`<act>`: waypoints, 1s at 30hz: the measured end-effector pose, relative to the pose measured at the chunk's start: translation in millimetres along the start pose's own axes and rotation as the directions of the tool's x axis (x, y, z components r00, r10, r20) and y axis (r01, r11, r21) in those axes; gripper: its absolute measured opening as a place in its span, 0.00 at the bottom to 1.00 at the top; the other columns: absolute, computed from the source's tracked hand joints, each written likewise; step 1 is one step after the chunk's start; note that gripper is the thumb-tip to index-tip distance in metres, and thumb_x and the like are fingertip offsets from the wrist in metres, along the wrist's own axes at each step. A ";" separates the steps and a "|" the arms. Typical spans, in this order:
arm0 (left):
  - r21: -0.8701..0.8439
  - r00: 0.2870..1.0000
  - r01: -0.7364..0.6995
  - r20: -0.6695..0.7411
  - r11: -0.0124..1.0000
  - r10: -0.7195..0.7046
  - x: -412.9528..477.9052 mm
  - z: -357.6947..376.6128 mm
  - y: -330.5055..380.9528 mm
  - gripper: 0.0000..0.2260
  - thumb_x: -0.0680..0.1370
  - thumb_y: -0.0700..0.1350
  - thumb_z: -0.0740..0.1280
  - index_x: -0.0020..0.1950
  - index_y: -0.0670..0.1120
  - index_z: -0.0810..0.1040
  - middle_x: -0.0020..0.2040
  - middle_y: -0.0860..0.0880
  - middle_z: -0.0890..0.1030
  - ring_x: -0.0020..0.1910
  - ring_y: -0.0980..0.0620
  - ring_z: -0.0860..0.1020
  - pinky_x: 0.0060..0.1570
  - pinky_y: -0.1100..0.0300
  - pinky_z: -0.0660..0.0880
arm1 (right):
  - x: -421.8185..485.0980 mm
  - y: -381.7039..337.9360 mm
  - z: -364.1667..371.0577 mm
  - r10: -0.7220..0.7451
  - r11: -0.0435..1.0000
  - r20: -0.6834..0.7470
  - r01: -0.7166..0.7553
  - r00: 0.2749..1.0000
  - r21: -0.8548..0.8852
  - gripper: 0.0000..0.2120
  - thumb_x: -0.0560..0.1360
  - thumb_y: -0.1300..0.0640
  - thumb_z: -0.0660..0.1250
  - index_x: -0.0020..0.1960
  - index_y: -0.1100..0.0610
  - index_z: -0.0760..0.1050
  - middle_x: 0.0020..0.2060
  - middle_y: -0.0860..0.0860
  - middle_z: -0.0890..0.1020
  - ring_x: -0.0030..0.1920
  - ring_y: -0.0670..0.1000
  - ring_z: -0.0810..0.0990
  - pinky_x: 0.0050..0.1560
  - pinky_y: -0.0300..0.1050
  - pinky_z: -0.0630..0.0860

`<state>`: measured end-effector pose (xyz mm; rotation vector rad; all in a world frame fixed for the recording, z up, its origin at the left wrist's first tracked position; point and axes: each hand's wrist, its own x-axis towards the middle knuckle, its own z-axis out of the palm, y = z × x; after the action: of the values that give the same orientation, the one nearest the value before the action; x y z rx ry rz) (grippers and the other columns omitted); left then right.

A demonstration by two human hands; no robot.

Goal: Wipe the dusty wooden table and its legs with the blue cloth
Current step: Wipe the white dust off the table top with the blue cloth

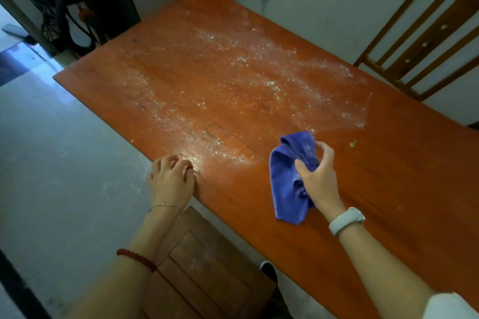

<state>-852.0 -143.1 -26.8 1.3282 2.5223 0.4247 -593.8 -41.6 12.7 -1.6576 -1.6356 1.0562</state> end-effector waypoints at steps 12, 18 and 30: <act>0.049 0.993 0.111 0.028 0.993 -0.112 20.6 21.9 18.8 0.21 0.78 0.53 0.56 0.71 0.53 0.62 0.75 0.47 0.56 0.74 0.45 0.50 0.72 0.46 0.46 | 44.1 55.8 -9.0 -0.082 0.578 -0.094 -0.029 0.992 -0.815 0.39 0.68 0.37 0.67 0.68 0.63 0.65 0.61 0.65 0.72 0.58 0.66 0.71 0.50 0.60 0.71; 0.047 0.993 0.119 0.006 0.992 -0.119 22.7 22.2 16.0 0.19 0.78 0.53 0.57 0.69 0.55 0.65 0.74 0.48 0.59 0.73 0.46 0.52 0.70 0.47 0.48 | 60.4 34.9 18.0 -0.019 0.712 -0.223 -0.143 0.975 -0.687 0.27 0.73 0.57 0.66 0.70 0.62 0.63 0.62 0.65 0.69 0.56 0.65 0.69 0.52 0.58 0.68; 0.057 0.995 0.094 0.031 0.994 -0.096 66.4 9.4 33.9 0.20 0.76 0.53 0.60 0.68 0.56 0.65 0.74 0.46 0.57 0.73 0.43 0.50 0.69 0.43 0.48 | 117.5 28.8 -27.3 -0.028 0.913 -0.399 -0.139 0.917 -0.384 0.24 0.76 0.61 0.60 0.71 0.57 0.62 0.64 0.60 0.68 0.61 0.62 0.65 0.55 0.51 0.65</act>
<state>-859.5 -68.4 -29.0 1.2178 2.5742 0.3125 -562.8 75.6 -13.6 -2.0351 -1.6023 0.3652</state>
